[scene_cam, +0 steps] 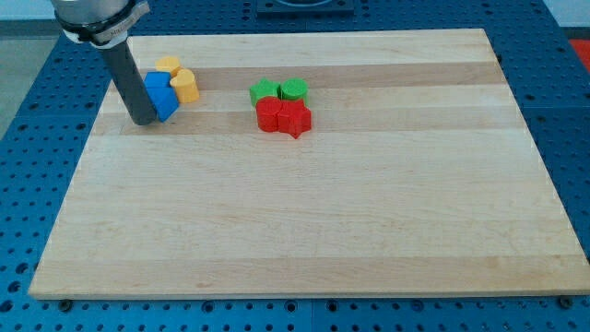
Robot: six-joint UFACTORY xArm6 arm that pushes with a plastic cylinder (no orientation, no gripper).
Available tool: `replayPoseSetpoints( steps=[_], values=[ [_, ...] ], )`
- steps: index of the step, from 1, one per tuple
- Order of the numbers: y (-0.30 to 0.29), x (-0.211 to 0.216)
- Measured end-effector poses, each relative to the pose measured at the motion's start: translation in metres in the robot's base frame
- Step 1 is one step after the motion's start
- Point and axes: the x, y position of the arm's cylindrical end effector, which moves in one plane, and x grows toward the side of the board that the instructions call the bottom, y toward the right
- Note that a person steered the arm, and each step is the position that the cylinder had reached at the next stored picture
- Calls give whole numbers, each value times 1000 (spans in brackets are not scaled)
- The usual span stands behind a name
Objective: Push the group of blocks down a bit
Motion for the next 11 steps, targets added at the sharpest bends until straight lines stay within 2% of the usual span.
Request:
replayPoseSetpoints(
  steps=[1, 2, 3, 5, 6, 8, 11],
  values=[
    [-2, 0],
    [-34, 0],
    [-62, -19],
    [-48, -122],
    [-15, -145],
    [28, -124],
    [28, -80]
  ],
)
